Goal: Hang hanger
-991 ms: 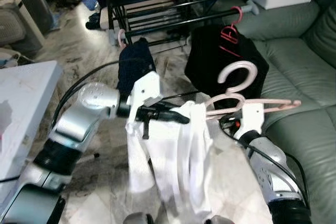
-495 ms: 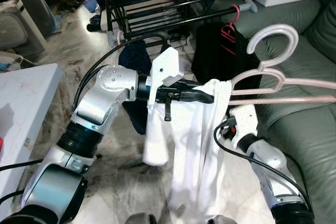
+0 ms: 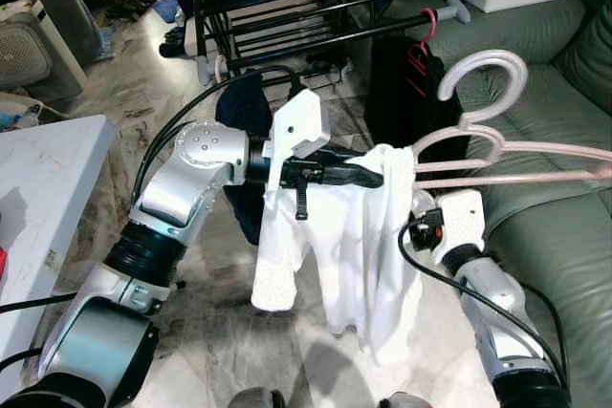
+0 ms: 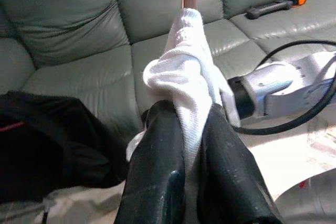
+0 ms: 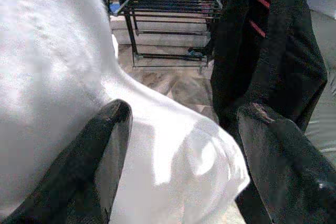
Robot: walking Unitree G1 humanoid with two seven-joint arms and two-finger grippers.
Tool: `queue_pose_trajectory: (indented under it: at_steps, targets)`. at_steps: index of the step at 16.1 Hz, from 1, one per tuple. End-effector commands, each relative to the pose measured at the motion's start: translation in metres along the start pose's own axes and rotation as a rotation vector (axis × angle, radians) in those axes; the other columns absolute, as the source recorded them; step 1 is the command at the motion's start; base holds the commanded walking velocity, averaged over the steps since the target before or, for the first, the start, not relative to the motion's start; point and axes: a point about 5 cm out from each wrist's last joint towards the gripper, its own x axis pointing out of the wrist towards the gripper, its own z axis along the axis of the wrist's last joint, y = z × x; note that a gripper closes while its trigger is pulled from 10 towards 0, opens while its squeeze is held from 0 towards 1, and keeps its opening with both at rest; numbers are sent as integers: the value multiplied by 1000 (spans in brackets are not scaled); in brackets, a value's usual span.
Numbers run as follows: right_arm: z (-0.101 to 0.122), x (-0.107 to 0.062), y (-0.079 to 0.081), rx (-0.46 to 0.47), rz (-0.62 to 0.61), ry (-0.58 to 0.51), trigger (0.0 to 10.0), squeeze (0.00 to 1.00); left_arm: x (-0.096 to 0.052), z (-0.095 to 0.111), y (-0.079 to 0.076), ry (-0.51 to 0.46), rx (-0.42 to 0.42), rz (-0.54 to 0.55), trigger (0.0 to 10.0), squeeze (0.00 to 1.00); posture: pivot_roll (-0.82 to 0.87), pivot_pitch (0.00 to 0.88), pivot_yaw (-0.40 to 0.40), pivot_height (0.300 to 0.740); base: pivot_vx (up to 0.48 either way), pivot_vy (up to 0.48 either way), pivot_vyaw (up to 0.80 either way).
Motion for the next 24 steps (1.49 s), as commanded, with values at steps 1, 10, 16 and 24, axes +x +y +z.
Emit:
queue_pose_trajectory:
  at_steps: [1,10,16,24]
  targets:
    - [1,0,0,12,-19,-8,10000,1000,-8,12,10,-21,58,57,10000,0,8,20,156,740,0,0,0]
    - [-19,-10,-19,255,-329,106,10000,0,-6,11,15,-39,23,101,10000,0,4,26,157,740,0,0,0]
    - [-6,15,-19,417,-155,113,10000,0,1,23,-3,-101,-22,-35,10000,0,8,30,148,740,0,0,0]
    - [-57,0,-32,526,-260,444,0,0,3,43,-16,-174,-66,-86,10000,0,11,39,127,740,0,0,0]
